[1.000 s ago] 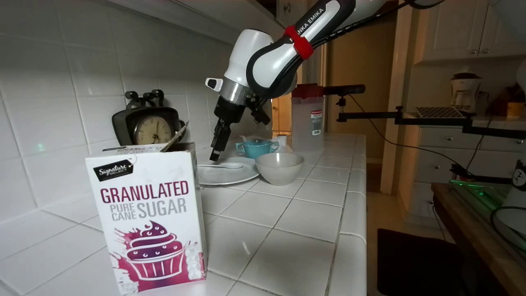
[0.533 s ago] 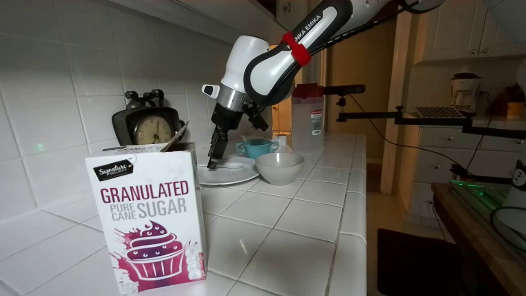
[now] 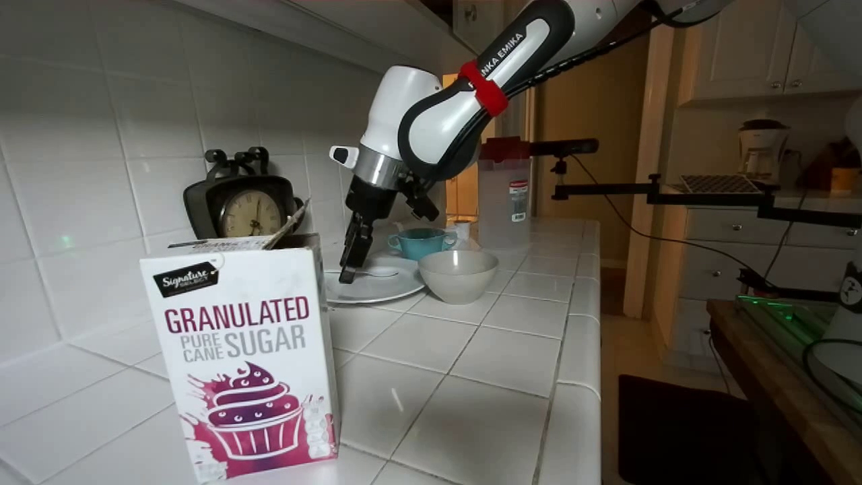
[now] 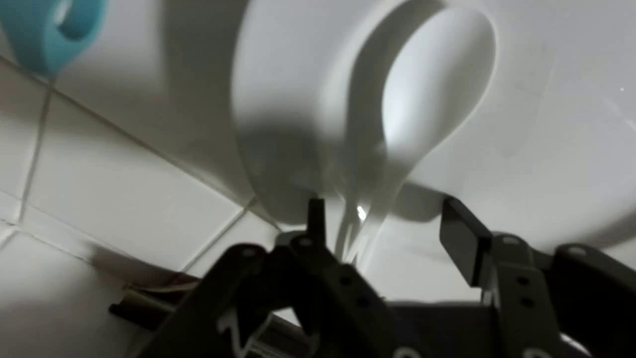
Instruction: Remove the spoon from the plate
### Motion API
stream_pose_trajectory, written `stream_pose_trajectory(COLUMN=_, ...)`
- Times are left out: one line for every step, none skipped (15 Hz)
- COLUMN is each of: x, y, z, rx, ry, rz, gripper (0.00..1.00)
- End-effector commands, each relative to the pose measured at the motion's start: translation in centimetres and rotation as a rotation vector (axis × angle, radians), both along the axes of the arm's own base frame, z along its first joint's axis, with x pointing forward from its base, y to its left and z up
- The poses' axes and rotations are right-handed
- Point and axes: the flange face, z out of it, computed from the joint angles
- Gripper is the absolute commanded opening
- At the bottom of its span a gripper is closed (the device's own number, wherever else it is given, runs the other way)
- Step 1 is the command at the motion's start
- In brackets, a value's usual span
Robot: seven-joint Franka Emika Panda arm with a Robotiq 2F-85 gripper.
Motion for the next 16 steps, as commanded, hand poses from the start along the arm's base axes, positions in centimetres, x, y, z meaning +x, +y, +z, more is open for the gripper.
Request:
stream_pose_trajectory(x=0.8, y=0.0, z=0.0, rx=-0.009, ry=0.001, rz=-0.006, gripper=0.40)
stream_pose_trajectory(x=0.9, y=-0.1, z=0.0, rx=-0.008, ry=0.002, rz=-0.007, gripper=0.37)
stream_pose_trajectory(x=0.9, y=0.0, z=0.0, rx=-0.007, ry=0.003, rz=-0.008, gripper=0.29)
stream_pose_trajectory(x=0.9, y=0.0, z=0.0, rx=-0.007, ry=0.003, rz=-0.007, gripper=0.32)
stream_pose_trajectory(x=0.9, y=0.0, z=0.0, rx=-0.007, ry=0.003, rz=-0.007, gripper=0.33)
stream_pose_trajectory(x=1.0, y=0.0, z=-0.1, rx=-0.006, ry=0.005, rz=-0.007, gripper=0.30)
stream_pose_trajectory(x=0.9, y=0.1, z=-0.1, rx=-0.006, ry=0.005, rz=-0.005, gripper=0.31)
stream_pose_trajectory(x=0.9, y=0.2, z=0.0, rx=-0.005, ry=0.006, rz=-0.004, gripper=0.22)
stream_pose_trajectory(x=0.9, y=0.3, z=0.0, rx=-0.005, ry=0.004, rz=-0.001, gripper=0.07)
stream_pose_trajectory(x=0.8, y=0.4, z=0.1, rx=-0.002, ry=0.004, rz=0.000, gripper=0.00)
stream_pose_trajectory(x=0.8, y=0.6, z=0.2, rx=0.001, ry=0.001, rz=0.004, gripper=0.00)
stream_pose_trajectory(x=0.8, y=0.7, z=0.4, rx=0.004, ry=0.001, rz=0.006, gripper=0.00)
stream_pose_trajectory(x=0.7, y=0.9, z=0.6, rx=0.003, ry=-0.001, rz=0.008, gripper=0.03)
stream_pose_trajectory(x=0.6, y=0.9, z=0.9, rx=0.001, ry=-0.001, rz=0.009, gripper=0.03)
stream_pose_trajectory(x=0.6, y=0.9, z=1.3, rx=-0.001, ry=-0.005, rz=0.011, gripper=0.03)
stream_pose_trajectory(x=0.4, y=0.6, z=2.1, rx=-0.004, ry=-0.011, rz=0.011, gripper=0.03)
